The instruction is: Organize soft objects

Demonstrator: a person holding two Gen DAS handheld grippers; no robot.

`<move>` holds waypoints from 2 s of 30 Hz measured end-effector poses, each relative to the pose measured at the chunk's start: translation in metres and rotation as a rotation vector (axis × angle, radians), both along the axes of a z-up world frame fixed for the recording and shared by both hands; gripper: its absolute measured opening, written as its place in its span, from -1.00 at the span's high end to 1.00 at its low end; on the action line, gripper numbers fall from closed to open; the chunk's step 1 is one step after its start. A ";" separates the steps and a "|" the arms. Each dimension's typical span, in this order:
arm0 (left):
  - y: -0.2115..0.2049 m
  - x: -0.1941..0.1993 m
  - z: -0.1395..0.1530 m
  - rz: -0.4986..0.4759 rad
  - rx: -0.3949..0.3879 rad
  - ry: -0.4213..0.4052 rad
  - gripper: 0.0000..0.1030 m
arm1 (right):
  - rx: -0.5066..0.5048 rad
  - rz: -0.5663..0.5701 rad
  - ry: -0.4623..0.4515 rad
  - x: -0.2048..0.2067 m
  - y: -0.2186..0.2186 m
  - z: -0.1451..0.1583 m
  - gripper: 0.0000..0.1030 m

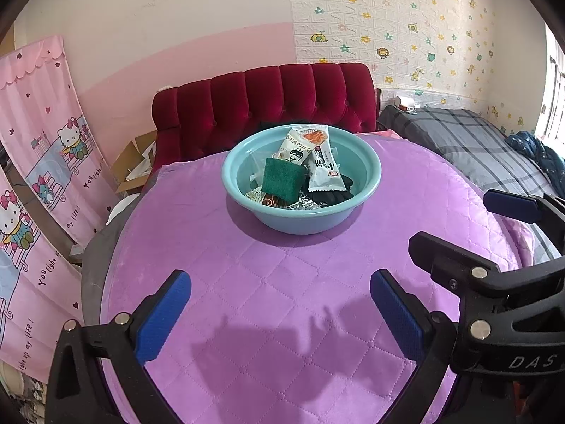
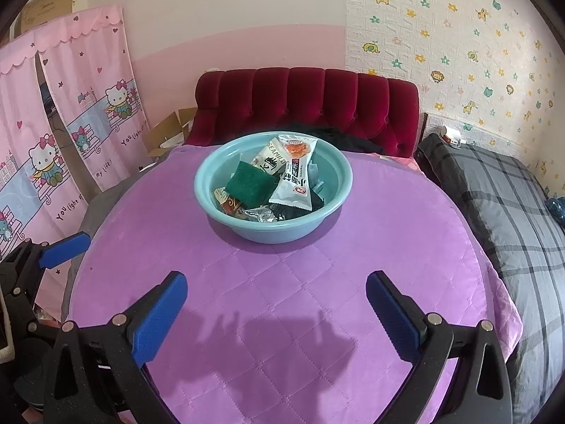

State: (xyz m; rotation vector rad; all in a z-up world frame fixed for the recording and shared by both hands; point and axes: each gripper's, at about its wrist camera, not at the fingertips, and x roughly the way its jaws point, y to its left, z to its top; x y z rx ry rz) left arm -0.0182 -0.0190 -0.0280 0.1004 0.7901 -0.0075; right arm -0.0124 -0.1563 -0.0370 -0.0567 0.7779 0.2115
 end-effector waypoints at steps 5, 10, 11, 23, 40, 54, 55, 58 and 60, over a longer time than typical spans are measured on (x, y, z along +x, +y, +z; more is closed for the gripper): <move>0.000 0.001 0.000 -0.001 0.002 0.003 -1.00 | 0.001 -0.002 0.010 0.002 0.000 -0.002 -1.00; 0.000 0.000 0.001 -0.003 0.003 0.001 -1.00 | 0.002 -0.006 0.003 -0.001 0.000 0.000 -1.00; 0.000 0.001 0.000 -0.003 0.001 0.004 -1.00 | 0.004 -0.008 0.008 -0.001 0.000 -0.001 -1.00; 0.000 -0.003 0.002 0.002 -0.002 -0.010 -1.00 | -0.001 -0.008 -0.008 -0.005 0.000 0.002 -1.00; -0.002 -0.002 0.003 0.003 -0.003 -0.010 -1.00 | -0.007 -0.008 -0.016 -0.003 -0.002 0.003 -1.00; -0.003 -0.005 0.005 0.003 -0.002 -0.018 -1.00 | -0.010 -0.015 -0.029 -0.009 -0.002 0.006 -1.00; -0.003 -0.006 0.005 0.002 -0.002 -0.019 -1.00 | -0.009 -0.016 -0.029 -0.010 -0.002 0.006 -1.00; -0.004 -0.007 0.005 0.003 -0.003 -0.019 -1.00 | -0.008 -0.017 -0.028 -0.011 -0.002 0.006 -1.00; -0.004 -0.007 0.005 0.003 -0.003 -0.019 -1.00 | -0.008 -0.018 -0.028 -0.011 -0.002 0.006 -1.00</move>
